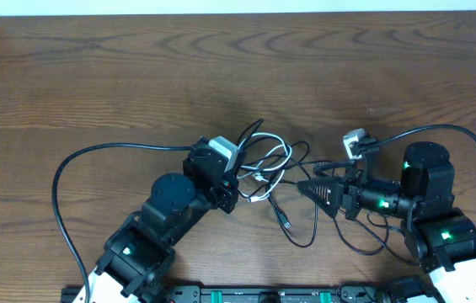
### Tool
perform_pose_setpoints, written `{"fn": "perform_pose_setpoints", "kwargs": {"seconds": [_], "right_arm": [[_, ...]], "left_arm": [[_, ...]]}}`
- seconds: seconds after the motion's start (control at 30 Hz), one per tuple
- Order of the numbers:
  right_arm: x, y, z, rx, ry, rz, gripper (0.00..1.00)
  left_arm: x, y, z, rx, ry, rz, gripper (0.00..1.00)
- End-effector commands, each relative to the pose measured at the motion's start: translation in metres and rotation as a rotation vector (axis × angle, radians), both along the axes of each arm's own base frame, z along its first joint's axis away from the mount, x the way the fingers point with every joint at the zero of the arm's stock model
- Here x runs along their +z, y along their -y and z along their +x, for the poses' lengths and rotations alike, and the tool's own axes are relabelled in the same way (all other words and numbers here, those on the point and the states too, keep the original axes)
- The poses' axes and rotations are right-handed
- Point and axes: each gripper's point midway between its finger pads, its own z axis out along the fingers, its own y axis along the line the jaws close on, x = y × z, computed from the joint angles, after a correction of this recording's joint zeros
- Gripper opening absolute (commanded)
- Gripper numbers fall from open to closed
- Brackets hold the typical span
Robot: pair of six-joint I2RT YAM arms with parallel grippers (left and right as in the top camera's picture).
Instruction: Untangle cables
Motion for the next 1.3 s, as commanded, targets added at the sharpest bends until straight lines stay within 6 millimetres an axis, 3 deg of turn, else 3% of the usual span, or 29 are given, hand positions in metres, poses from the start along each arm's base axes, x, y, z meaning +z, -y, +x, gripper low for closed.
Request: {"fn": "perform_pose_setpoints", "kwargs": {"seconds": [0.0, 0.17, 0.3, 0.43, 0.83, 1.13, 1.27], "right_arm": [[0.016, -0.011, -0.016, 0.108, 0.024, 0.054, 0.72], [0.014, -0.020, -0.025, 0.160, 0.047, 0.038, 0.72], [-0.001, -0.025, -0.023, 0.143, 0.020, -0.017, 0.72], [-0.020, -0.026, -0.012, 0.091, -0.005, -0.099, 0.69], [-0.071, -0.014, 0.024, -0.063, -0.117, -0.260, 0.57], [-0.067, -0.021, 0.041, -0.075, -0.069, -0.234, 0.55], [-0.070, -0.014, 0.049, -0.126, -0.052, -0.268, 0.56]], "left_arm": [[0.007, -0.005, 0.006, 0.047, 0.004, -0.024, 0.07], [0.013, -0.003, 0.006, 0.063, -0.022, -0.092, 0.08], [0.022, 0.004, 0.003, 0.031, -0.036, -0.165, 0.07], [0.031, 0.015, -0.004, -0.037, -0.032, -0.210, 0.07], [0.031, 0.020, -0.009, -0.067, -0.065, -0.241, 0.07], [0.032, 0.033, -0.024, -0.181, -0.092, -0.254, 0.07], [0.032, 0.035, -0.027, -0.201, -0.097, -0.257, 0.07]]}}
